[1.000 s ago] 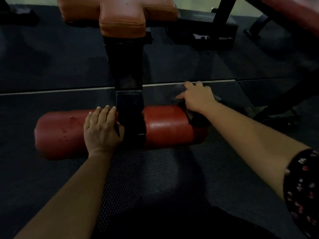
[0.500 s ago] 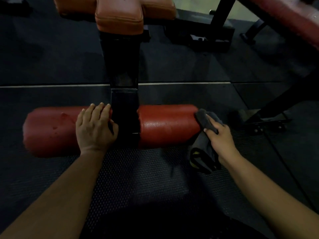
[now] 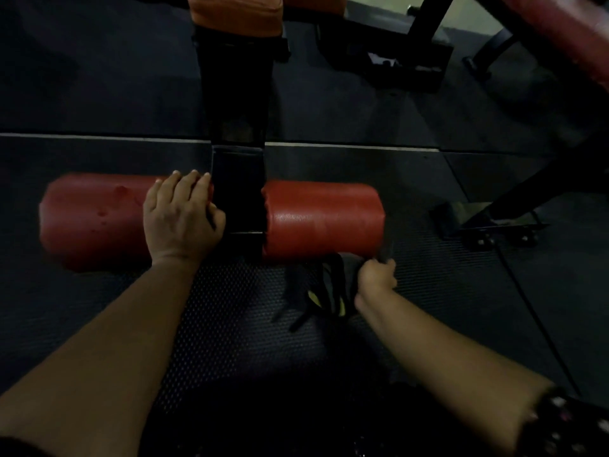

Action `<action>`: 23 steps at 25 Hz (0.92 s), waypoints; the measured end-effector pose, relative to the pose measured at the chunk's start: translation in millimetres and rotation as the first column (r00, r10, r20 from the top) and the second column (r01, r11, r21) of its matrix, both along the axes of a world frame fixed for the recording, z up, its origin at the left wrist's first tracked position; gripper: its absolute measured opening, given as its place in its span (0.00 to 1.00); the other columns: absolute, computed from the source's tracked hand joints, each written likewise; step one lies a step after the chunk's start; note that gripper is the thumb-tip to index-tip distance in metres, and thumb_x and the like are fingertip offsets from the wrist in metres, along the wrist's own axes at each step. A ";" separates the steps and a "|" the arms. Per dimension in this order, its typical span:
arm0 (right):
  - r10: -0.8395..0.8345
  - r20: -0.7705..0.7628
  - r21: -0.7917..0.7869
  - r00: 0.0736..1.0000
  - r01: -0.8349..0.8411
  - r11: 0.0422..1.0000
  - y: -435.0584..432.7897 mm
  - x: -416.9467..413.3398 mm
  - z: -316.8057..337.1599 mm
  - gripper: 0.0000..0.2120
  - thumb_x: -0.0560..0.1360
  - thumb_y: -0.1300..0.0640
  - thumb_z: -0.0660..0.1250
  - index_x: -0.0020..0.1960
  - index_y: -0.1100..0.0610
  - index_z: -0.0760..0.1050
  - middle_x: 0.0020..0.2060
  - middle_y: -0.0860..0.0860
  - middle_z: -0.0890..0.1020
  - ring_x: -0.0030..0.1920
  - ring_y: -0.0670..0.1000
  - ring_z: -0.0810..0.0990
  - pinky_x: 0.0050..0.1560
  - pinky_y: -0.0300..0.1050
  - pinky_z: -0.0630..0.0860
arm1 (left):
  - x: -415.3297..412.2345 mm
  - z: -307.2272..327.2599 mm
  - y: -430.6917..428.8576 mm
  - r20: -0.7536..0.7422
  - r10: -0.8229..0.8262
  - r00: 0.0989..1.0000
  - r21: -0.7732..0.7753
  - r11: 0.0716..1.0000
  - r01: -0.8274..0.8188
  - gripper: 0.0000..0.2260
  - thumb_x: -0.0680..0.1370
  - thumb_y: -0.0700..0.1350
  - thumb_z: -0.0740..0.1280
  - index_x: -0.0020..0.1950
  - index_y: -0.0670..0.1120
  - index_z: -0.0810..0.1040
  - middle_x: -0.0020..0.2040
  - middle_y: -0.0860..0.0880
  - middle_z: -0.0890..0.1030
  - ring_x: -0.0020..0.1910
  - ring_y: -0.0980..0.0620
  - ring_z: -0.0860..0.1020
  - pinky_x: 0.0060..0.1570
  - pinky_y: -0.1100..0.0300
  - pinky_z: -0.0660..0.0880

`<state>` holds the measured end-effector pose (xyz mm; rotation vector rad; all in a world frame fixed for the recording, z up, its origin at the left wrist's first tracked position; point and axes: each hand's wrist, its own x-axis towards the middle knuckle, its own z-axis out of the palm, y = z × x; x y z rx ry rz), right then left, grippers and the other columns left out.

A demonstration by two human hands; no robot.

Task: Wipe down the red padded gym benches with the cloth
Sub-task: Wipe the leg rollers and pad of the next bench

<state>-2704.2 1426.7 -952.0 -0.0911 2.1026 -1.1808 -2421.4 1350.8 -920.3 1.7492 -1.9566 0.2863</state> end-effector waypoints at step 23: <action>0.737 -0.675 0.384 0.025 -0.842 0.380 60.0 115.9 95.3 0.28 0.73 0.56 0.69 0.71 0.40 0.70 0.67 0.53 0.65 0.60 0.56 0.72 0.59 0.48 0.74 | 3.2 -1.6 -3.6 0.013 -0.014 1.000 -0.030 0.999 0.014 0.25 0.72 0.49 0.58 0.64 0.41 0.79 0.62 0.41 0.80 0.64 0.38 0.76 0.66 0.44 0.67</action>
